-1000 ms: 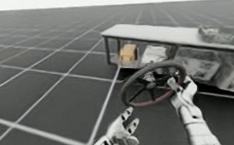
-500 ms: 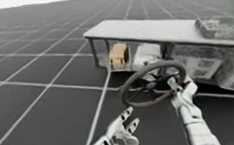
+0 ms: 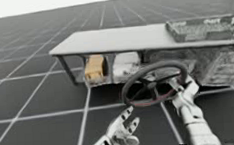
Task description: Pick up and drop off the object
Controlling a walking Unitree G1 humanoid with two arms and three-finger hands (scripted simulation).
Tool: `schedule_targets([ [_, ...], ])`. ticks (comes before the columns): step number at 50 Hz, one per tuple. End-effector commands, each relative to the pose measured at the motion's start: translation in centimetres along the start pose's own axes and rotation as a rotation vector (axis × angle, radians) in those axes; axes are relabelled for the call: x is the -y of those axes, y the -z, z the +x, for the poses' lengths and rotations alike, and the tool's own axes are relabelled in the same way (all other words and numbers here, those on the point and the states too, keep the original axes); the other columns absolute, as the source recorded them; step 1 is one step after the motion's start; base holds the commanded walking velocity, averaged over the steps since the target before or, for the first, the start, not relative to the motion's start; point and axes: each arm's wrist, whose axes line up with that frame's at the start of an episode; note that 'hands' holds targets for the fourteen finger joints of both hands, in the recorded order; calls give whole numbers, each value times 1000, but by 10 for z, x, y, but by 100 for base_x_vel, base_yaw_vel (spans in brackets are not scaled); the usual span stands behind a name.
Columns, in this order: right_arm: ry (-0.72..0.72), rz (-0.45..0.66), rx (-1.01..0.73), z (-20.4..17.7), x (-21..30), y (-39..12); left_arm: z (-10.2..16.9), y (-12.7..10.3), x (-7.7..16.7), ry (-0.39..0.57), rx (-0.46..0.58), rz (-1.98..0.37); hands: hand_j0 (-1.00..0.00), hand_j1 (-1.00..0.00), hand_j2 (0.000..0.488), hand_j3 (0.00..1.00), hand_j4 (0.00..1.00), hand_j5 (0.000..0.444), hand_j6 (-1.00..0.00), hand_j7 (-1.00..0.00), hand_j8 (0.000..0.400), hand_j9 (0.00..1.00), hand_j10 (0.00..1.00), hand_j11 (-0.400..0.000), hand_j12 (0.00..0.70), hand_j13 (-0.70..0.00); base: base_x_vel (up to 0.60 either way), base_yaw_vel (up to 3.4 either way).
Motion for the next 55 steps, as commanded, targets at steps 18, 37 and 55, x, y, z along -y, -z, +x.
schedule_targets([
  [18, -19, -7, 21, -5, -9, -5, -2, 1, -4, 5, 11, -19, 0, 0, 0, 1000, 1000, 0, 0, 0, 0, 1000, 1000, -400, 0, -700, 33, -24],
  [37, -19, -7, 21, -5, -9, -5, -2, 1, -4, 5, 11, -19, 0, 0, 0, 1000, 1000, 0, 0, 0, 0, 1000, 1000, -400, 0, -700, 26, -15],
  [55, -19, -7, 21, -5, -9, -5, -2, 1, -4, 5, 11, -19, 0, 0, 0, 1000, 1000, 0, 0, 0, 0, 1000, 1000, -400, 0, -700, 24, -4],
])
